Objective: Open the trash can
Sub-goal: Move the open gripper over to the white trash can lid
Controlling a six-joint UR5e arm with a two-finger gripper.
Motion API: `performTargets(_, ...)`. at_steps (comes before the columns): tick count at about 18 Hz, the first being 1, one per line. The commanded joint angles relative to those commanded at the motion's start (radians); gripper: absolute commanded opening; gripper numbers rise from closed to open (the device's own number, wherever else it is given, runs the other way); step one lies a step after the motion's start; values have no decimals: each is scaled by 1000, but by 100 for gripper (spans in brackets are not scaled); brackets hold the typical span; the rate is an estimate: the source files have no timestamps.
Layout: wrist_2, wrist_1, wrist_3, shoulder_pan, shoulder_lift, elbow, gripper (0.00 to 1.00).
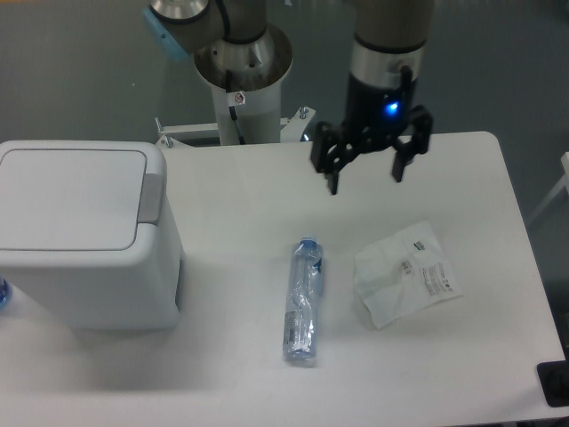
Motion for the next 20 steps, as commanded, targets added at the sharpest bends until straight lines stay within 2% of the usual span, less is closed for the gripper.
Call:
performTargets(3, -3, 0, -17, -63, 6, -25, 100)
performTargets(7, -51, 0, -23, -91, 46, -42, 100)
performTargets(11, -61, 0, -52, -137, 46, -42, 100)
performTargets(16, -72, 3, -49, -210, 40, -34, 100)
performTargets(19, -100, 8, -52, -216, 11, 12, 100)
performTargets(20, -97, 2, -52, -216, 20, 6, 100)
